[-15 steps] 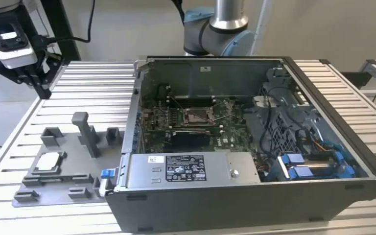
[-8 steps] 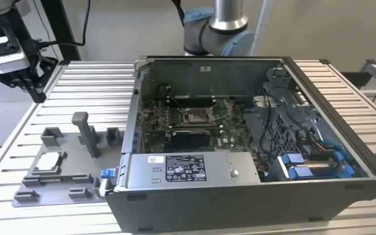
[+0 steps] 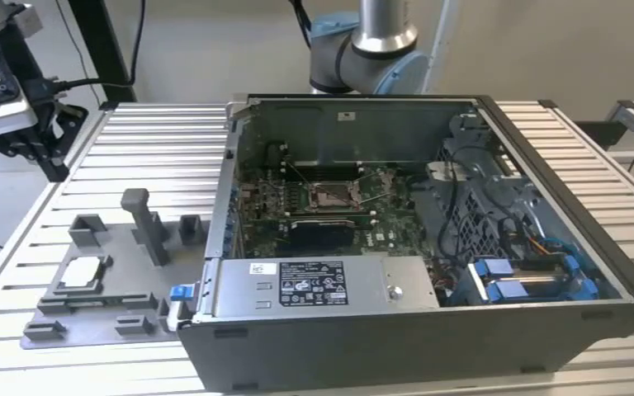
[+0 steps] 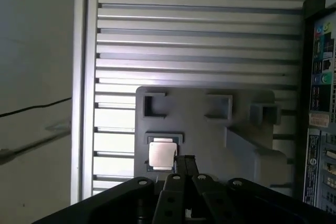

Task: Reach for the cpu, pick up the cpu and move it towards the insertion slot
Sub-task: 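Reach for the cpu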

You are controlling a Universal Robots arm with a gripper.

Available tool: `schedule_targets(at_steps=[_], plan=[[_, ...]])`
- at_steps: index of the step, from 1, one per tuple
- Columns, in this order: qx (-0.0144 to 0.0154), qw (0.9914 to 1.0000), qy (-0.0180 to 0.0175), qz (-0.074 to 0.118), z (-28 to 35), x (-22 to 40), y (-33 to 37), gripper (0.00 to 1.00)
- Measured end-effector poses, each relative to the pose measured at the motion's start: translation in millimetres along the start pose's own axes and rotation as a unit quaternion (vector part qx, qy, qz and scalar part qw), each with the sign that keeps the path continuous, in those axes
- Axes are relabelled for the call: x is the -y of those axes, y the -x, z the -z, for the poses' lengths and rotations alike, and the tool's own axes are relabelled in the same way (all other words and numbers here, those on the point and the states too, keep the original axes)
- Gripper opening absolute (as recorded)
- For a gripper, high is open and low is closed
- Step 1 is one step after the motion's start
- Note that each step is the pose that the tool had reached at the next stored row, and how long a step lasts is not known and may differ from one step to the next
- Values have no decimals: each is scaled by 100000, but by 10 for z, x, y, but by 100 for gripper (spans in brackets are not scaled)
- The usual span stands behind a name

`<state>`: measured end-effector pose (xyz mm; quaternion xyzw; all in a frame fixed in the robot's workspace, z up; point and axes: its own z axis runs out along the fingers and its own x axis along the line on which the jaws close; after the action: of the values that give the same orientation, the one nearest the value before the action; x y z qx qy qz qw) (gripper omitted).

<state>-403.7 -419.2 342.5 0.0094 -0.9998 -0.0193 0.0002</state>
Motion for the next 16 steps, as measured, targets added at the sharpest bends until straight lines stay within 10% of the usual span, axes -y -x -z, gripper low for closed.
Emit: schedule_targets(at_steps=[16], plan=[[-3, 100000, 60, -9, -107, 119, -114, 0]])
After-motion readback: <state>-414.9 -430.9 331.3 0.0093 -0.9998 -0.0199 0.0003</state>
